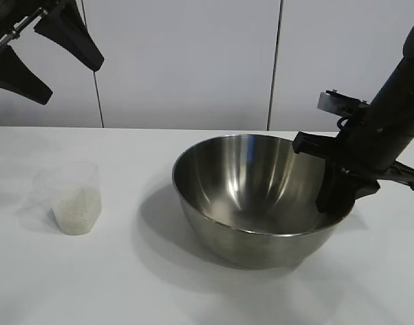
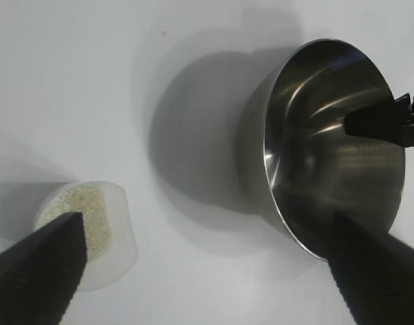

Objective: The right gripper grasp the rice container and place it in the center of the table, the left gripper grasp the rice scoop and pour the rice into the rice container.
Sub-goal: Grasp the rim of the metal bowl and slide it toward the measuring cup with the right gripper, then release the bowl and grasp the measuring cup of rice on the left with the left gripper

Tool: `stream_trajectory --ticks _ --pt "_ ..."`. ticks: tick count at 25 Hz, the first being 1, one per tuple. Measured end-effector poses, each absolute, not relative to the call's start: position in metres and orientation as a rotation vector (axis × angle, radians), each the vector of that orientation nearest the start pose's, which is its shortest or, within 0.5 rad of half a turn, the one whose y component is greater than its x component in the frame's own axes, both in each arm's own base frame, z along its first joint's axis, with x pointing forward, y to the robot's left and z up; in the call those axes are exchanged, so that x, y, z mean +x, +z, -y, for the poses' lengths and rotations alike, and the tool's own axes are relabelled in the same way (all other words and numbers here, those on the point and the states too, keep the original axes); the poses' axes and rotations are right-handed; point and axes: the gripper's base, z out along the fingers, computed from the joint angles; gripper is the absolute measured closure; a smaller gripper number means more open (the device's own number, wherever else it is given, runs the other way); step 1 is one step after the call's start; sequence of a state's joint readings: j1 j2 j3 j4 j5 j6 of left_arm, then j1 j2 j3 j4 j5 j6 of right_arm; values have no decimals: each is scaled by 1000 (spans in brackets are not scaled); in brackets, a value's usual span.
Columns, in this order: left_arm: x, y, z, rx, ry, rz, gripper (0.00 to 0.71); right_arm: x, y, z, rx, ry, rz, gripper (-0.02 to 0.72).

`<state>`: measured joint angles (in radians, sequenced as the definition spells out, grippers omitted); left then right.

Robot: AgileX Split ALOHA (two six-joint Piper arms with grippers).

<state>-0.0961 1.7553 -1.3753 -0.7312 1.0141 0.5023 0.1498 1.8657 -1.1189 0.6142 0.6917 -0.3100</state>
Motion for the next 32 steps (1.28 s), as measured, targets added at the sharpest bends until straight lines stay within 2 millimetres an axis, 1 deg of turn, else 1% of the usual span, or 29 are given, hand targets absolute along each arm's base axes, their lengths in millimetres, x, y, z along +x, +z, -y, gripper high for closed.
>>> stream_trajectory --ticks 4,7,9,13,15,17,20,21,23,25,27,28,29,30,31,32 --pt "359 273 86 372 -829 -2614 16 342 155 -117 -124 582 -2852 692" --pt "359 273 86 372 -829 -2614 16 340 147 -132 -164 536 -2860 692" --pt "359 273 86 372 -829 -2614 16 339 144 -136 -151 514 -2861 692" --pt "359 273 86 372 -829 -2614 16 341 143 -134 -166 465 -2854 691" --pt "359 273 86 372 -829 -2614 16 341 143 -134 -169 463 -2855 657" --pt "359 273 86 372 -829 -2614 16 341 143 -135 -150 472 -2854 561" --pt "359 273 86 372 -829 -2614 16 341 144 -135 -136 482 -2856 257" --pt "359 273 86 372 -829 -2614 16 341 147 -135 -143 485 -2854 176" --pt "359 273 86 371 -829 -2614 16 342 161 -137 -171 501 -2845 110" --pt "359 273 86 371 -829 -2614 16 348 195 -140 -209 520 -2789 83" --pt "359 273 86 371 -829 -2614 16 354 230 -141 -239 518 -2736 77" --pt "359 273 86 371 -829 -2614 16 358 252 -142 -264 498 -2707 74" --pt "359 273 86 371 -829 -2614 16 363 270 -140 -282 471 -2682 73" --pt "359 273 86 371 -829 -2614 16 365 283 -137 -295 445 -2684 73" --pt "359 273 86 371 -829 -2614 16 369 296 -130 -303 405 -2682 72" --pt "359 273 86 371 -829 -2614 16 372 304 -121 -300 360 -2686 72"
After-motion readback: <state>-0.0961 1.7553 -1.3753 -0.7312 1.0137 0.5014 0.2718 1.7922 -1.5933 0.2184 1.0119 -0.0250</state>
